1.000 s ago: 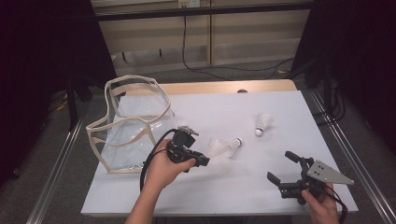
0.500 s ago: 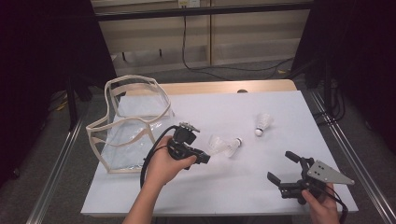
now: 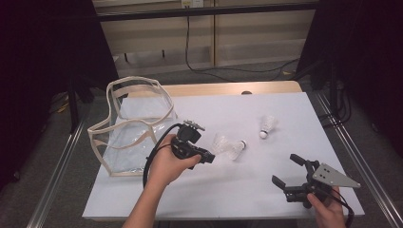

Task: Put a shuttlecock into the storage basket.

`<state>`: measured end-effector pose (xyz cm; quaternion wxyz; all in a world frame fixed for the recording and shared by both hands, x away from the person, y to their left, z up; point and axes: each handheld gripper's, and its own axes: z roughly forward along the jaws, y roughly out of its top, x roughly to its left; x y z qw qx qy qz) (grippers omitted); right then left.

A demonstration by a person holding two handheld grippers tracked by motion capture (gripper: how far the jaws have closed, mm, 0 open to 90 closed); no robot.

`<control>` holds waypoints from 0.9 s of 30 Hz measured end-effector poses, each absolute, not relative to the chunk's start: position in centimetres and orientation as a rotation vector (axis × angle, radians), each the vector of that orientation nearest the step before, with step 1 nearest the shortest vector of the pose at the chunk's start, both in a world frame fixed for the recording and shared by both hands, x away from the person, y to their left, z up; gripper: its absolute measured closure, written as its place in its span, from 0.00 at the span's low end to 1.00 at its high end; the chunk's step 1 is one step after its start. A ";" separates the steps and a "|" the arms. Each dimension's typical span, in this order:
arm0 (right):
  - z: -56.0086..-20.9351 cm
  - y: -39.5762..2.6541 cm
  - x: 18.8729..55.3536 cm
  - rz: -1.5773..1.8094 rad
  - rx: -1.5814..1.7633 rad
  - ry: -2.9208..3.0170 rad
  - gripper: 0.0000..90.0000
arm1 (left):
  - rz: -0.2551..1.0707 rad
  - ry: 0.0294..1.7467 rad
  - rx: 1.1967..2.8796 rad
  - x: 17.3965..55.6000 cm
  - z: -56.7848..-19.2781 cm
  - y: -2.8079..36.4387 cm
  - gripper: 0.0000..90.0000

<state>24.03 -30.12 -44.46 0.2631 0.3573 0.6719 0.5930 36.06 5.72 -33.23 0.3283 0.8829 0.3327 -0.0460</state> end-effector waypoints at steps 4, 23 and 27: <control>-44.4 -30.2 24.0 1.603 0.963 1.815 0.00 | -0.120 0.874 2.305 36.2 -32.9 5.8 0.73; -44.4 -30.3 24.0 1.602 0.962 1.813 0.00 | -0.115 0.897 2.291 36.6 -31.8 5.9 0.73; -44.4 -30.3 24.0 1.600 0.960 1.812 0.00 | -0.122 0.910 2.283 36.7 -31.6 5.9 0.73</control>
